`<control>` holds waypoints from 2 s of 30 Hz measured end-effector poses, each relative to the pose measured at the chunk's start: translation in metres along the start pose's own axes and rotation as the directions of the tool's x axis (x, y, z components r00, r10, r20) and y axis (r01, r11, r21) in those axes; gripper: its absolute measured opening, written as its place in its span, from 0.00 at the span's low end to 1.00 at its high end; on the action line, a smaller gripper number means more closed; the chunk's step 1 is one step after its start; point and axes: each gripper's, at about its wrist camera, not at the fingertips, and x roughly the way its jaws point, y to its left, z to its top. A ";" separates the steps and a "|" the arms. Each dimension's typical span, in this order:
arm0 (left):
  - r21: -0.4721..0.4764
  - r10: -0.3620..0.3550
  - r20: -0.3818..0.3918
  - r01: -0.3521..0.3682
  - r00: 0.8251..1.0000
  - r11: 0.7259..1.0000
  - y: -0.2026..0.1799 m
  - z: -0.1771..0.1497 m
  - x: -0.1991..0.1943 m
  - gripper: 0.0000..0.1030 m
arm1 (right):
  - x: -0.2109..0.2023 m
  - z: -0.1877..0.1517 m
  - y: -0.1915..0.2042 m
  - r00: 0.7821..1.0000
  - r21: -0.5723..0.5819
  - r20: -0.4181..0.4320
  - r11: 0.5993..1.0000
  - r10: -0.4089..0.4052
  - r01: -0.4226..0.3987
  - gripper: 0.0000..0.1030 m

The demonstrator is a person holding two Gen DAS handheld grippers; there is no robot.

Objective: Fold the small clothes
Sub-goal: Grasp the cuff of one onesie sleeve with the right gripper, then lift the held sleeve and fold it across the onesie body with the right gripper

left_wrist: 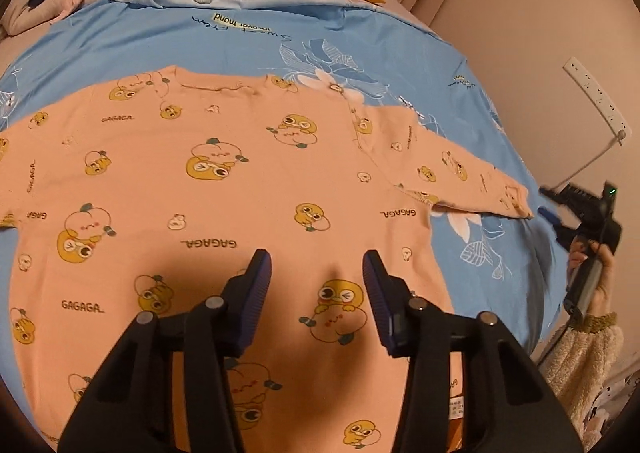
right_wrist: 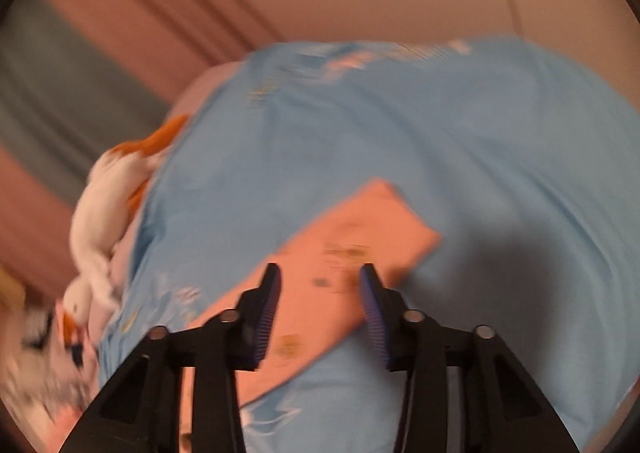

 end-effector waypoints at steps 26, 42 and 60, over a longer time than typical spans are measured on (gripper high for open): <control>-0.045 0.022 0.042 -0.020 0.999 0.999 0.012 0.008 -0.017 0.47 | -0.003 0.005 0.012 0.982 -0.038 0.185 0.998 -0.047 0.055 0.09; -0.166 0.093 0.140 -0.069 0.986 0.984 0.049 0.013 -0.058 0.57 | -0.057 -0.073 0.175 0.952 -0.581 0.129 0.799 0.279 -0.155 0.09; -0.279 0.164 0.158 -0.116 0.974 0.953 0.084 0.003 -0.082 0.60 | 0.014 -0.220 0.256 0.906 -0.754 -0.388 0.506 0.172 -0.419 0.09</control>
